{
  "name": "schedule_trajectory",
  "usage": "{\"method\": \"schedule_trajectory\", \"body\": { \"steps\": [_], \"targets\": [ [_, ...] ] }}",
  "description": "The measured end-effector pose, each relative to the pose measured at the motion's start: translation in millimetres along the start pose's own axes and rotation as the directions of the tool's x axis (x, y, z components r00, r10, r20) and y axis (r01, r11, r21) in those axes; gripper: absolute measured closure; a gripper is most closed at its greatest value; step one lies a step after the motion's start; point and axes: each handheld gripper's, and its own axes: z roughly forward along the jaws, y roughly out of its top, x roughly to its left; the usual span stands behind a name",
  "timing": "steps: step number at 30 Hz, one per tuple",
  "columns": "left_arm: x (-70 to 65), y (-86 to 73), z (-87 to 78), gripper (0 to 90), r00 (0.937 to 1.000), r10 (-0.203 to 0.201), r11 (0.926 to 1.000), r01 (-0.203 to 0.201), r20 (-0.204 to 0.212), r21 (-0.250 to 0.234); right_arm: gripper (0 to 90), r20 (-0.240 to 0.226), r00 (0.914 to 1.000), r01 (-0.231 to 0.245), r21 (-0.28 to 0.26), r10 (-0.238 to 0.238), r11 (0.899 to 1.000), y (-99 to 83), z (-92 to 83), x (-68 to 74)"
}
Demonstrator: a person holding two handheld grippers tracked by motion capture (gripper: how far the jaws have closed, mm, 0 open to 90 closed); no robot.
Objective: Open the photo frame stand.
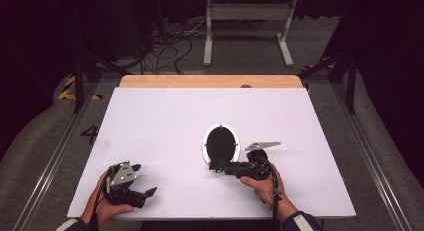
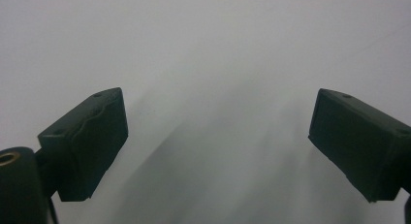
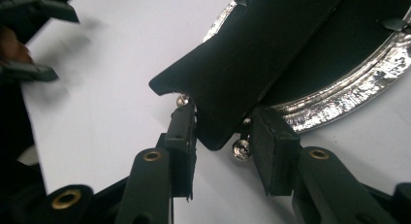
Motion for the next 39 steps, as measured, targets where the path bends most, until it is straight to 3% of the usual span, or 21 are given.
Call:
{"method": "schedule_trajectory", "body": {
  "steps": [2, 4, 7, 9, 13, 16, 22, 31, 37, 39],
  "targets": [
    [-0.5, 0.9, 0.4, 7.6, 0.9998, -0.003, 1.0, 0.003, -0.018, -0.003, 62.0, -0.046, 0.9982, -0.04, 0.003, 0.04, 0.999, 1.6, 1.6, -4.4],
    [1.0, 1.4, 0.1, 7.9, 0.9998, -0.005, 0.9999, 0.005, -0.017, -0.009, 61.9, -0.102, 0.9908, -0.09, -0.001, 0.089, 0.996, 3.4, 3.6, -9.7],
    [0.5, 2.0, 0.6, 8.1, 0.9999, -0.005, 1.0, 0.005, -0.014, -0.009, 61.2, -0.145, 0.9782, -0.151, -0.009, 0.148, 0.988, 5.7, 5.8, -15.4],
    [-0.3, 2.3, 1.2, 8.1, 1.0, 0.0, 1.0, 0.0, -0.009, -0.006, 59.7, -0.174, 0.9645, -0.204, -0.013, 0.199, 0.979, 7.2, 5.9, -19.5],
    [0.1, 2.9, 2.7, 8.2, 1.0, -0.001, 1.0, 0.001, -0.008, -0.001, 57.2, -0.228, 0.9229, -0.324, -0.026, 0.31, 0.946, 8.9, 8.9, -29.6],
    [0.0, 4.9, 4.0, 8.2, 1.0, 0.003, 1.0, -0.003, -0.002, -0.004, 59.2, -0.236, 0.9083, -0.362, -0.031, 0.345, 0.932, 10.2, 12.8, -35.0],
    [1.6, 18.7, 13.8, 10.3, 0.9999, -0.002, 0.9997, 0.002, 0.011, -0.026, 59.8, -0.242, 0.9064, -0.364, -0.032, 0.346, 0.931, 13.2, 17.2, -36.5],
    [12.3, 52.1, 42.3, 12.3, 0.9977, -0.011, 0.9984, 0.015, 0.067, -0.054, 63.8, -0.229, 0.9238, -0.325, -0.046, 0.307, 0.944, 13.2, 18.0, -35.5],
    [17.1, 81.7, 74.8, 12.3, 0.9896, -0.026, 0.998, 0.034, 0.142, -0.052, 64.1, -0.225, 0.9338, -0.297, -0.056, 0.278, 0.953, 13.0, 18.1, -34.4],
    [18.4, 90.4, 83.8, 12.3, 0.9851, -0.035, 0.9971, 0.046, 0.168, -0.06, 64.6, -0.224, 0.9424, -0.269, -0.063, 0.249, 0.961, 13.2, 17.8, -33.7]
  ]
}}
